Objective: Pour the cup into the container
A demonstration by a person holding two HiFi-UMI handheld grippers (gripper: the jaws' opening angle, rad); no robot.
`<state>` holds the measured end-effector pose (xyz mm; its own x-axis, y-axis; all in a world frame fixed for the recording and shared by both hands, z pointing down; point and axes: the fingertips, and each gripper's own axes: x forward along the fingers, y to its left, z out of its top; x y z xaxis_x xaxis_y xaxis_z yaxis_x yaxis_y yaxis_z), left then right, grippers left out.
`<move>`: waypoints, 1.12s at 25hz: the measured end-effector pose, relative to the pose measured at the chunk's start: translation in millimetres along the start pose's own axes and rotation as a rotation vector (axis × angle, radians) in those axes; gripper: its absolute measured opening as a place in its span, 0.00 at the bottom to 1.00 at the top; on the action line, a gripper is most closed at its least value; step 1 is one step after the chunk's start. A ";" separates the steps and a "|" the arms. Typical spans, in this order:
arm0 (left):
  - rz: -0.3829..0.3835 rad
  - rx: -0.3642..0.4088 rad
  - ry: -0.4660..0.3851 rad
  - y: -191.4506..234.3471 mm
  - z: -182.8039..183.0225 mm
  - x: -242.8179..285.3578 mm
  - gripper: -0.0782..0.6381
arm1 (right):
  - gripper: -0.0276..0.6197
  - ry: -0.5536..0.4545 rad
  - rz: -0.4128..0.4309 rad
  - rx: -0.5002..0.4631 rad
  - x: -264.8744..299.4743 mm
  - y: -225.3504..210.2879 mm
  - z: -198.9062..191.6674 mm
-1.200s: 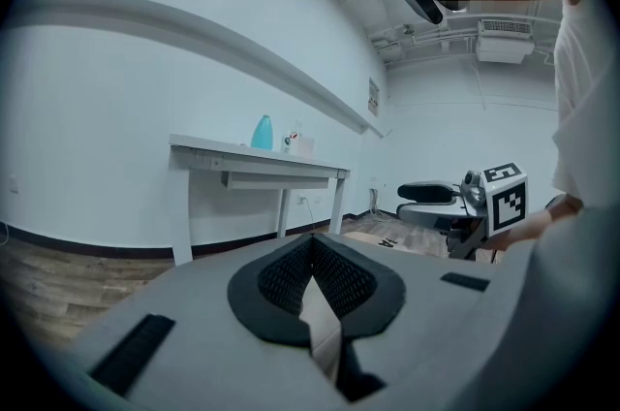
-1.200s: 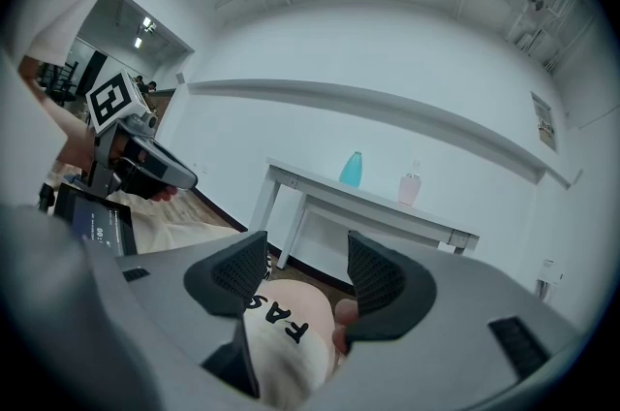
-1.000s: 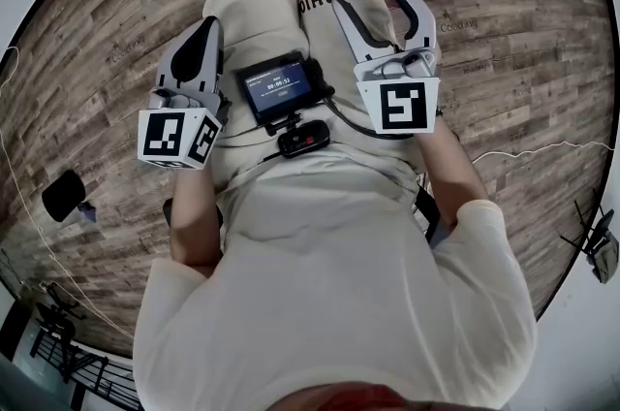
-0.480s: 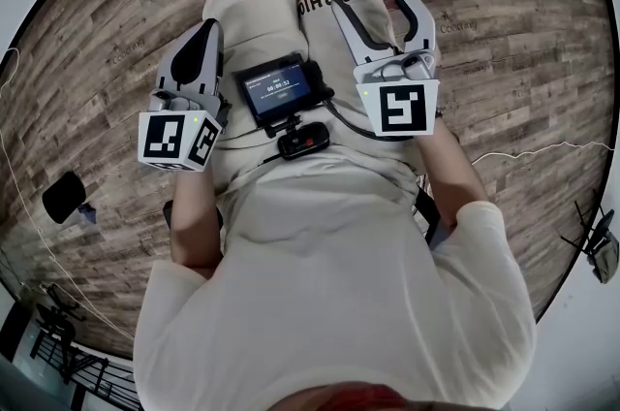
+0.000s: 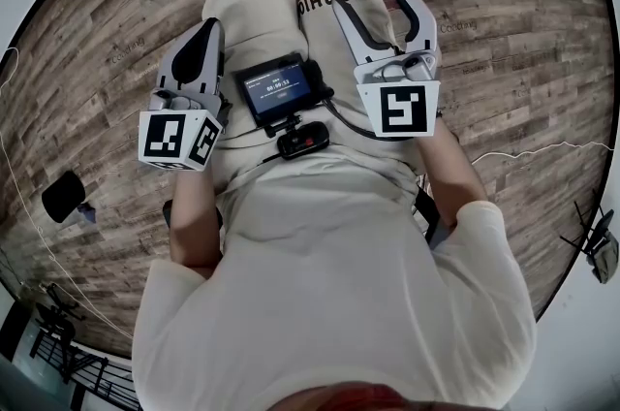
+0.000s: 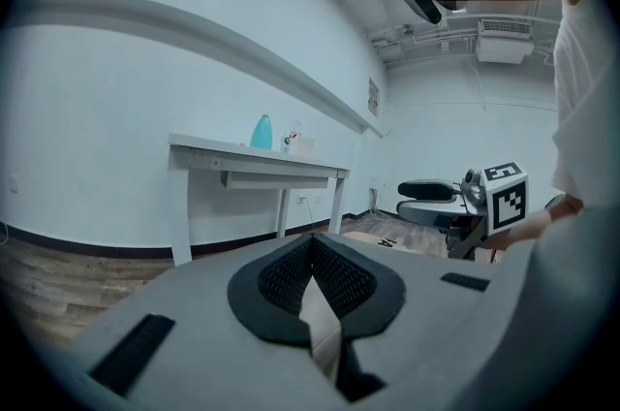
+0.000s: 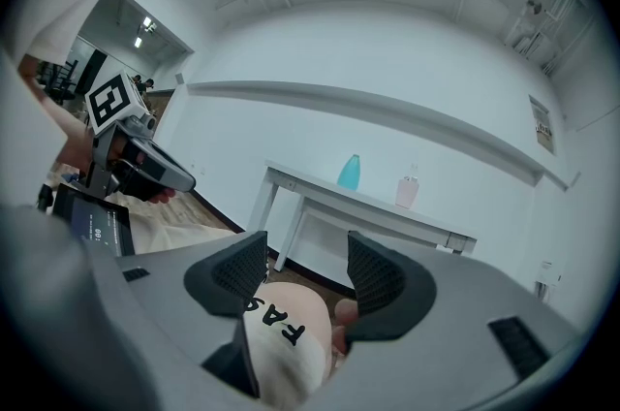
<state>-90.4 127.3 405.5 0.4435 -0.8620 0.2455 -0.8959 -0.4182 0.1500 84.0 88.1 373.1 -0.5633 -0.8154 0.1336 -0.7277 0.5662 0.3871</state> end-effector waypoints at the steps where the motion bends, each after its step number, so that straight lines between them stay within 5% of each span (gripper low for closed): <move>1: 0.000 0.000 0.000 -0.2 0.3 0.3 0.13 | 0.46 -0.003 -0.004 0.003 -0.3 -1.0 0.7; 28: 0.021 -0.017 -0.013 6.4 0.0 -1.8 0.13 | 0.43 -0.014 -0.028 -0.001 -5.7 -3.2 3.8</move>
<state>-96.9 126.2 406.0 0.4245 -0.8741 0.2359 -0.9042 -0.3956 0.1611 88.0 91.4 367.6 -0.5481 -0.8292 0.1099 -0.7431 0.5430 0.3912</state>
